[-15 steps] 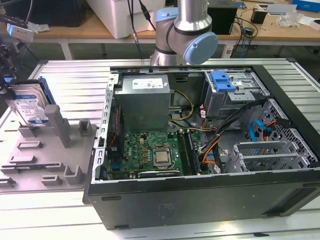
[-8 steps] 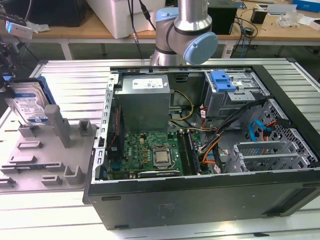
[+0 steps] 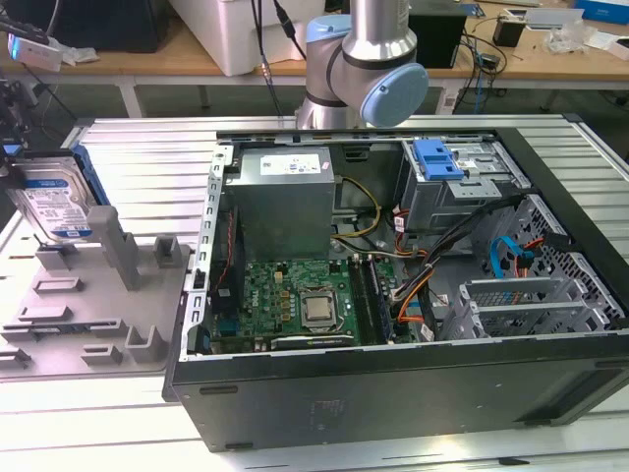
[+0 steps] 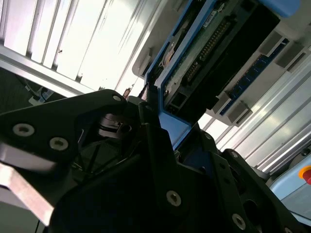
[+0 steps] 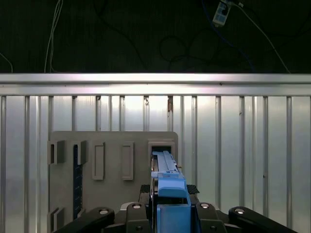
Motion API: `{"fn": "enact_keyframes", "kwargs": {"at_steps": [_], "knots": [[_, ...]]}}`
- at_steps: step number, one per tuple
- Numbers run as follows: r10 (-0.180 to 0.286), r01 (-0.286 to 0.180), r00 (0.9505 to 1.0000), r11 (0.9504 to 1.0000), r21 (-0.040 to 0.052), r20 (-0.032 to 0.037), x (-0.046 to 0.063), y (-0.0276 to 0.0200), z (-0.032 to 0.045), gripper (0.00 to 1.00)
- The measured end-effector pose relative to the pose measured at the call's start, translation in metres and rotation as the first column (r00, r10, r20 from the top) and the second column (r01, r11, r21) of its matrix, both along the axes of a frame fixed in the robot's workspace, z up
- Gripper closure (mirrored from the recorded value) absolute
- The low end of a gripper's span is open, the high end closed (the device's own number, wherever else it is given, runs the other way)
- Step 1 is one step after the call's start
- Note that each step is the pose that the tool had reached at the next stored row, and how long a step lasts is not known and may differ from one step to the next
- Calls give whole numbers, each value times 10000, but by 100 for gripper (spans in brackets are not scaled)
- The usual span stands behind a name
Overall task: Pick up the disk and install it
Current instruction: 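Pick up the disk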
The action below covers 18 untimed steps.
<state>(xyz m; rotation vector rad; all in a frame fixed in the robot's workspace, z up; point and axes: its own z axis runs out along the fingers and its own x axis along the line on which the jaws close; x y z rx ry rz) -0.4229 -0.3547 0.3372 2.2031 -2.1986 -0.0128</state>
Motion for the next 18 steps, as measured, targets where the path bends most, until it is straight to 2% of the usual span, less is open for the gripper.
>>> {"fn": "enact_keyframes", "kwargs": {"at_steps": [18], "knots": [[0, 0, 10000, 10000, 0, 5, 0, 0, 187, 63]]}}
